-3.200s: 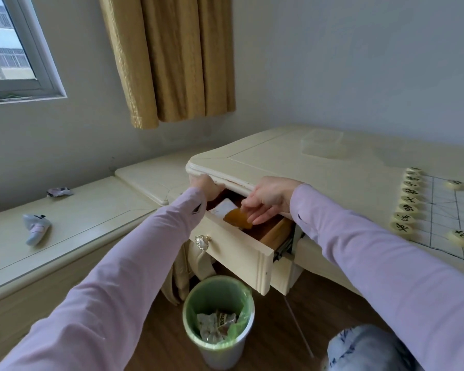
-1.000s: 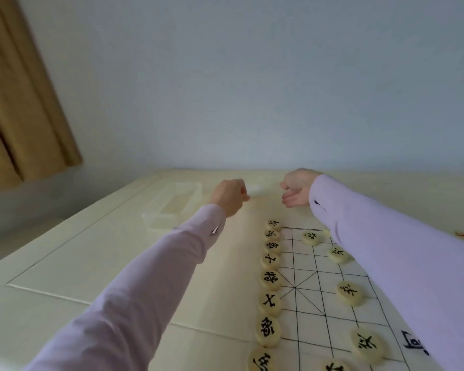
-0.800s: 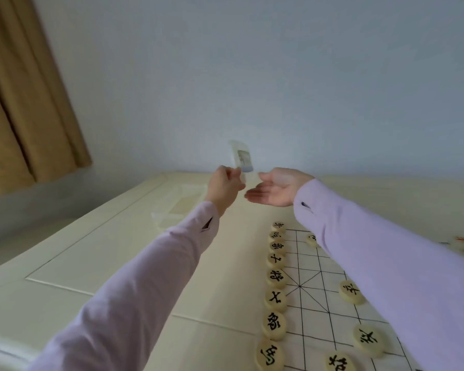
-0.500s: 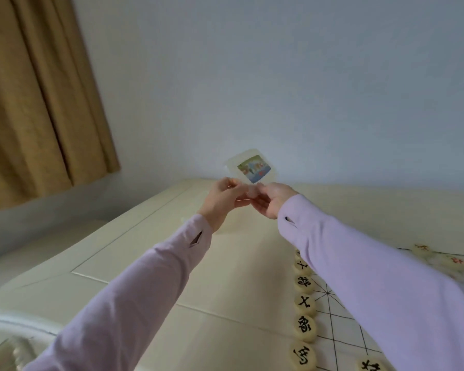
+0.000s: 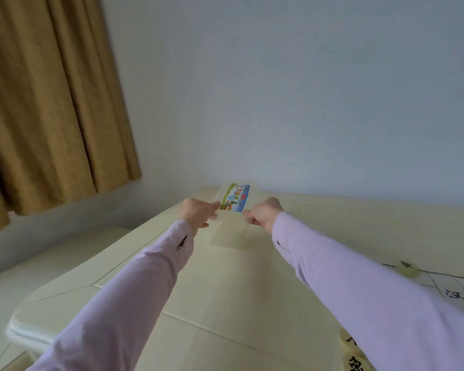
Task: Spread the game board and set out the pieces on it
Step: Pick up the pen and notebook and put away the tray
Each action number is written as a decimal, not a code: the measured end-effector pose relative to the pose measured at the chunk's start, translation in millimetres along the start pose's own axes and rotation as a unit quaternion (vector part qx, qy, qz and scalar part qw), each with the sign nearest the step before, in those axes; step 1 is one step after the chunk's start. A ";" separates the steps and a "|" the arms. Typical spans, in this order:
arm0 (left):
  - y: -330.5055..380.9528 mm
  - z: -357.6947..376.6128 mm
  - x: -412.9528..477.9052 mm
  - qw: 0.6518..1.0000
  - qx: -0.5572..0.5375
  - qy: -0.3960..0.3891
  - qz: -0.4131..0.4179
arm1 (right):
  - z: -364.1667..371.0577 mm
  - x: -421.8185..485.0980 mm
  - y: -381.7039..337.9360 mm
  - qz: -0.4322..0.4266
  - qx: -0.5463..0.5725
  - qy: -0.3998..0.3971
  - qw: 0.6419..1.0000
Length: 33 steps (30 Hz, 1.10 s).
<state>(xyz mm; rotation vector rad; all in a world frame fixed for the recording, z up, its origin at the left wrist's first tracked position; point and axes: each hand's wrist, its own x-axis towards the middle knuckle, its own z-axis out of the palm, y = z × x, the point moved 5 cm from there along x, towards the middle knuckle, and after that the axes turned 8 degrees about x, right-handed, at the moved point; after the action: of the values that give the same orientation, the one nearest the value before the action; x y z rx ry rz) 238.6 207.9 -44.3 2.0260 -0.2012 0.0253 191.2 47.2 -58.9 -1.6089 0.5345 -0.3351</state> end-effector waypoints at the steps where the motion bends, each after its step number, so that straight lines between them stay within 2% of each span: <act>1: -4.5 -0.7 4.8 1.000 0.013 0.001 -0.015 | 1.0 3.0 4.1 0.001 -0.019 0.004 1.000; 5: -18.6 4.3 15.5 0.997 0.050 0.001 -0.054 | 6.9 3.6 13.7 0.008 -0.065 0.006 0.998; 9: -32.8 9.8 17.0 0.995 0.036 -0.008 -0.092 | 12.6 6.6 25.5 0.039 -0.050 -0.014 0.998; 18: -36.7 8.6 17.0 0.995 0.026 -0.014 -0.097 | 14.1 -0.3 28.1 0.061 -0.041 -0.012 0.997; 22: -35.1 4.2 14.6 0.992 0.072 -0.014 -0.098 | 13.7 -3.7 30.0 0.083 -0.030 -0.032 0.996; 27: -27.8 7.6 10.7 0.988 0.084 -0.065 -0.112 | 1.5 -8.1 27.0 0.097 -0.054 -0.047 0.993; 33: -27.6 13.0 8.1 0.987 0.078 -0.076 -0.114 | 1.1 -5.1 23.0 0.057 -0.099 -0.044 0.993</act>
<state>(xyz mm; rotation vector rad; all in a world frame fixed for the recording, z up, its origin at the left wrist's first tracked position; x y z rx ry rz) 250.0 207.2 -73.8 2.1982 -0.0635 -0.2649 184.2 49.7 -81.3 -1.7667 0.6028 -0.1283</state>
